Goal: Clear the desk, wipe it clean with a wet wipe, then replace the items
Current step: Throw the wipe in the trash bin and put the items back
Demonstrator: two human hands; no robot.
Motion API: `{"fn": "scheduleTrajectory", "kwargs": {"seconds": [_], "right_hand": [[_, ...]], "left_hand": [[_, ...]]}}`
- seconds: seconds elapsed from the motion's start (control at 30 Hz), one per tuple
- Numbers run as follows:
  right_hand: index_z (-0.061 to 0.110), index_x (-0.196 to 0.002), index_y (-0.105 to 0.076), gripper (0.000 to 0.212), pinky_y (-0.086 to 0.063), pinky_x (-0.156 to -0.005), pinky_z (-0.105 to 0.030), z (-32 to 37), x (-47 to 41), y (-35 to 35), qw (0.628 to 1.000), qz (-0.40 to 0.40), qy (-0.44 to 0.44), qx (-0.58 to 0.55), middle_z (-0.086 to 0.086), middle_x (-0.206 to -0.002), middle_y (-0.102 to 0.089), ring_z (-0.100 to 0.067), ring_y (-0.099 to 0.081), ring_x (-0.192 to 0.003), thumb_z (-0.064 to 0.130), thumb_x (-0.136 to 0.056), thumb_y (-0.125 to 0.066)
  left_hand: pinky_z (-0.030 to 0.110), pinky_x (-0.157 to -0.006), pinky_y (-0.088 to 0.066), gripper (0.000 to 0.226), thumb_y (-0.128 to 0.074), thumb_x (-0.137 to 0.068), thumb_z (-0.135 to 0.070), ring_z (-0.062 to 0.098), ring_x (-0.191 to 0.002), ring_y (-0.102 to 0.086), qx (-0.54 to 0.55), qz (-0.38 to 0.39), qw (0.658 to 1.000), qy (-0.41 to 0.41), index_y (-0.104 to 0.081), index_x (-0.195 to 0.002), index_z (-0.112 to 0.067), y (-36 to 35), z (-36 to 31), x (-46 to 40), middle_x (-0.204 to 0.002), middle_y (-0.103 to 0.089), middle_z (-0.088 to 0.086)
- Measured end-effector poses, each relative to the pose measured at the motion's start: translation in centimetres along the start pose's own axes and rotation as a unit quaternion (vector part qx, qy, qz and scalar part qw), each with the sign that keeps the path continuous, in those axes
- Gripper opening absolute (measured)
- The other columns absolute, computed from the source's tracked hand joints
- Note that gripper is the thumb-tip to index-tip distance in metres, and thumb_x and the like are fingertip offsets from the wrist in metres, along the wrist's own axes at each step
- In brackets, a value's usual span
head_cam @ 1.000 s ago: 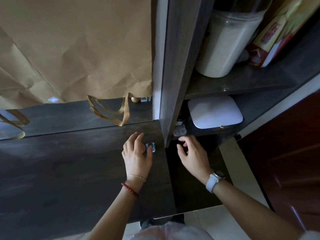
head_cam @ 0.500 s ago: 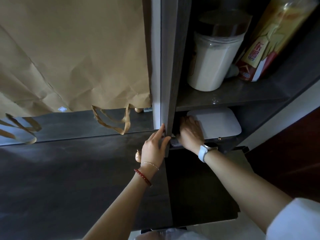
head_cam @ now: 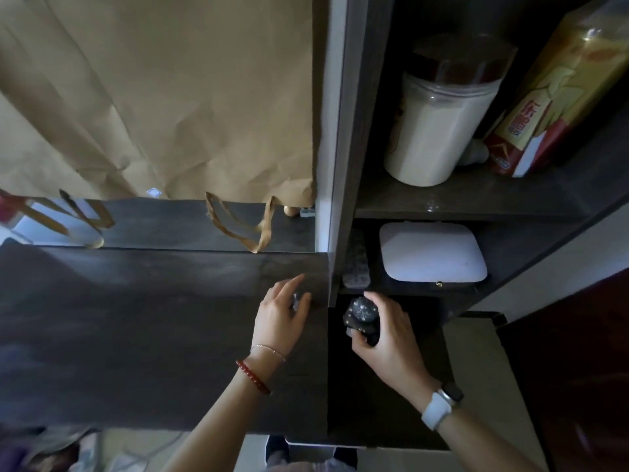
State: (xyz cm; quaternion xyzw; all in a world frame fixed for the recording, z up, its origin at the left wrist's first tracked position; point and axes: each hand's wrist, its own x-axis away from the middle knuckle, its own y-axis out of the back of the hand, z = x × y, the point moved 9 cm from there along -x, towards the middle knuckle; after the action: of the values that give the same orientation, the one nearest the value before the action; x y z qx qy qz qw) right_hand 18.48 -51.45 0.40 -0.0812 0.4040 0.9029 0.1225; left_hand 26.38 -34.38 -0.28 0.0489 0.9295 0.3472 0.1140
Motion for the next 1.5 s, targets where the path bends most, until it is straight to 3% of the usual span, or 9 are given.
{"fn": "scheduleTrajectory", "kwargs": {"seconds": [0.1,0.2,0.3,0.43,0.7,0.9,1.07,1.37,1.5], "right_hand": [[0.019,-0.122,-0.045,0.059,-0.033,-0.094,-0.021,1.4,1.4,-4.3,0.996,0.09,0.002,-0.02,-0.003,-0.114,-0.059,-0.009,-0.045,-0.107,0.04,-0.067,-0.053],[0.022,-0.124,-0.045,0.061,-0.032,-0.096,-0.019,3.8,2.4,-10.5,0.983,0.179,0.009,-0.031,-0.001,-0.118,-0.056,-0.013,-0.049,-0.112,0.042,-0.067,-0.053],[0.031,-0.118,-0.039,0.054,-0.034,-0.096,-0.021,7.5,2.0,-16.8,0.97,0.237,0.043,-0.031,-0.002,-0.116,-0.057,-0.017,-0.052,-0.11,0.039,-0.067,-0.056],[0.018,-0.124,-0.047,0.051,-0.035,-0.099,-0.028,14.8,0.0,-25.9,0.948,0.304,0.095,0.008,-0.001,-0.125,-0.051,-0.021,-0.047,-0.118,0.027,-0.077,-0.066],[0.011,-0.124,-0.046,0.049,-0.038,-0.097,-0.034,30.0,-5.9,-44.6,0.937,0.328,0.117,0.015,-0.008,-0.123,-0.05,-0.027,-0.048,-0.115,0.022,-0.08,-0.065],[0.012,-0.122,-0.045,0.047,-0.038,-0.092,-0.033,38.2,-10.8,-53.7,0.942,0.314,0.119,0.016,-0.006,-0.121,-0.053,-0.025,-0.046,-0.114,0.026,-0.082,-0.065],[0.013,-0.126,-0.042,0.049,-0.037,-0.091,-0.035,42.7,-15.9,-59.1,0.943,0.311,0.118,0.02,-0.004,-0.127,-0.051,-0.027,-0.042,-0.115,0.026,-0.084,-0.064],[0.015,-0.133,-0.035,0.055,-0.046,-0.094,-0.043,45.1,-20.0,-63.4,0.958,0.277,0.072,0.012,-0.006,-0.137,-0.044,-0.026,-0.038,-0.126,0.023,-0.086,-0.063],[0.02,-0.145,-0.014,0.078,-0.037,-0.102,-0.043,45.0,-19.6,-63.6,0.946,0.304,0.102,0.041,-0.005,-0.152,-0.021,-0.026,-0.022,-0.138,0.028,-0.085,-0.064]], "left_hand": [[0.03,-0.085,-0.043,0.042,-0.047,-0.08,-0.036,0.029,-0.098,-0.061,-0.028,-0.011,0.997,0.066,-0.064,-0.109,-0.01,1.9,4.9,3.4,-0.105,-0.065,0.009],[0.034,-0.091,-0.042,0.032,-0.06,-0.084,-0.017,0.031,-0.107,-0.056,-0.059,-0.018,0.984,0.166,-0.061,-0.116,-0.009,4.8,11.0,6.2,-0.114,-0.061,0.012],[0.036,-0.096,-0.038,0.036,-0.058,-0.086,-0.015,0.029,-0.115,-0.049,-0.08,-0.034,0.966,0.242,-0.056,-0.122,-0.012,8.9,16.5,7.4,-0.124,-0.055,0.01],[0.038,-0.095,-0.038,0.038,-0.056,-0.086,-0.019,0.029,-0.118,-0.045,-0.109,-0.068,0.949,0.288,-0.053,-0.124,-0.013,16.7,24.1,6.7,-0.129,-0.05,0.008],[0.044,-0.101,-0.03,0.045,-0.052,-0.088,-0.03,0.029,-0.13,-0.029,-0.188,-0.056,0.917,0.347,-0.044,-0.131,-0.019,32.6,41.1,4.5,-0.142,-0.035,0.006],[0.052,-0.111,-0.008,0.066,-0.045,-0.087,-0.052,0.027,-0.141,0.001,-0.254,0.053,0.893,0.368,-0.018,-0.143,-0.031,37.0,49.5,2.7,-0.155,-0.003,0.001],[0.057,-0.109,0.009,0.075,-0.034,-0.084,-0.066,0.028,-0.139,0.021,-0.249,0.106,0.894,0.356,0.003,-0.143,-0.04,36.1,52.0,1.9,-0.154,0.016,-0.003],[0.055,-0.106,0.019,0.074,-0.027,-0.085,-0.067,0.028,-0.135,0.03,-0.237,0.126,0.893,0.36,0.011,-0.142,-0.039,35.7,53.0,2.4,-0.152,0.024,-0.001],[0.056,-0.106,0.018,0.074,-0.027,-0.086,-0.066,0.029,-0.135,0.03,-0.239,0.129,0.892,0.361,0.012,-0.142,-0.039,35.8,53.2,2.5,-0.152,0.024,-0.001]]}}
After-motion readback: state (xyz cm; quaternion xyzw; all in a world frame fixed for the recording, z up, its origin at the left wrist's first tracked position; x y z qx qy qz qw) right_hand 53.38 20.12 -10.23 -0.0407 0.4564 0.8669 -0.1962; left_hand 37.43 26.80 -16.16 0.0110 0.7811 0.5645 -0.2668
